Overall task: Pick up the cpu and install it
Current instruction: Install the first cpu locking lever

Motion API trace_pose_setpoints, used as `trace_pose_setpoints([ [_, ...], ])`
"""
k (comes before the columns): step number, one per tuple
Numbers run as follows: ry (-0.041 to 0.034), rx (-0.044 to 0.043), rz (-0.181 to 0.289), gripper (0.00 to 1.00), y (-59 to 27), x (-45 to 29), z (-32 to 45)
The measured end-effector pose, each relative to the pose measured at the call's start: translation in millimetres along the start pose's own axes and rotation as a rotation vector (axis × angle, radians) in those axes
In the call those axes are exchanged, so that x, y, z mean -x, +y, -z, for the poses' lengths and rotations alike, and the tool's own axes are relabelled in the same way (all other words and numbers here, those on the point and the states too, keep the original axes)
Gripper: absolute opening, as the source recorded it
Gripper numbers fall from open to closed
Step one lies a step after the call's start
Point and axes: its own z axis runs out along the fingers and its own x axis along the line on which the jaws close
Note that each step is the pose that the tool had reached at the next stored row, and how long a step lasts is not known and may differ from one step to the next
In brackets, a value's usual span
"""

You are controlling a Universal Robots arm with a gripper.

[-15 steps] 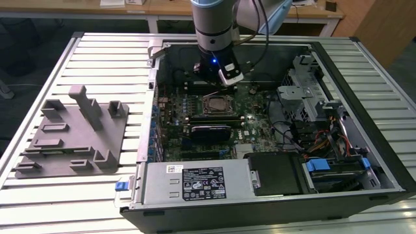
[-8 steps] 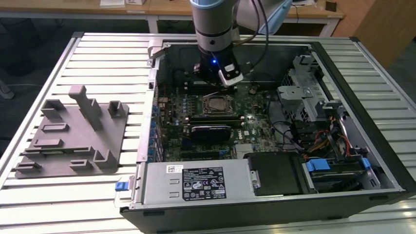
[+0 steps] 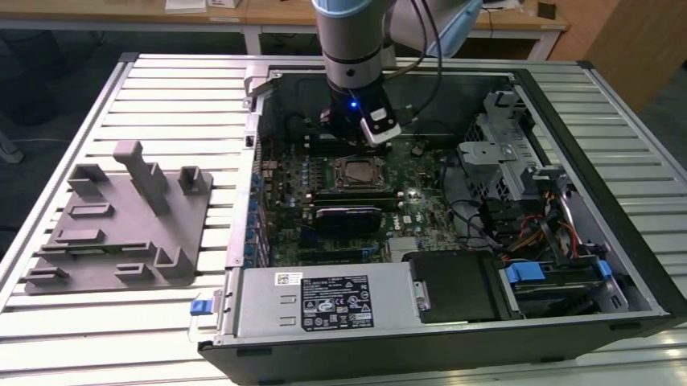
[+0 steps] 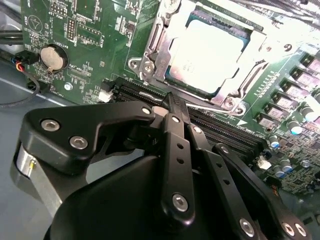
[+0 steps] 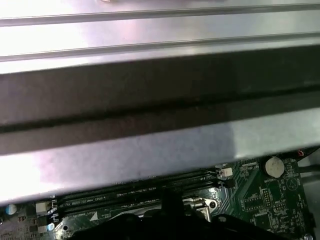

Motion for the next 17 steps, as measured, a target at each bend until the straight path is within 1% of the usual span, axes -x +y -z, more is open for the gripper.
trace_pose_setpoints([
  [4,-0.0002,-0.0017,0.000,0.11,4.4,-0.9,-0.8],
  [6,-0.0004,-0.0023,0.001,0.11,4.6,-0.9,-1.1],
  [8,-0.0011,-0.0049,-0.001,0.11,4.6,-0.9,-1.5],
  [10,-0.0043,-0.0088,-0.019,0.11,4.5,-1.0,-1.8],
  [14,-0.0137,-0.0170,-0.075,0.11,4.3,-1.2,-3.0],
  [17,-0.0162,-0.0195,-0.092,0.11,4.2,-1.8,-3.9],
])
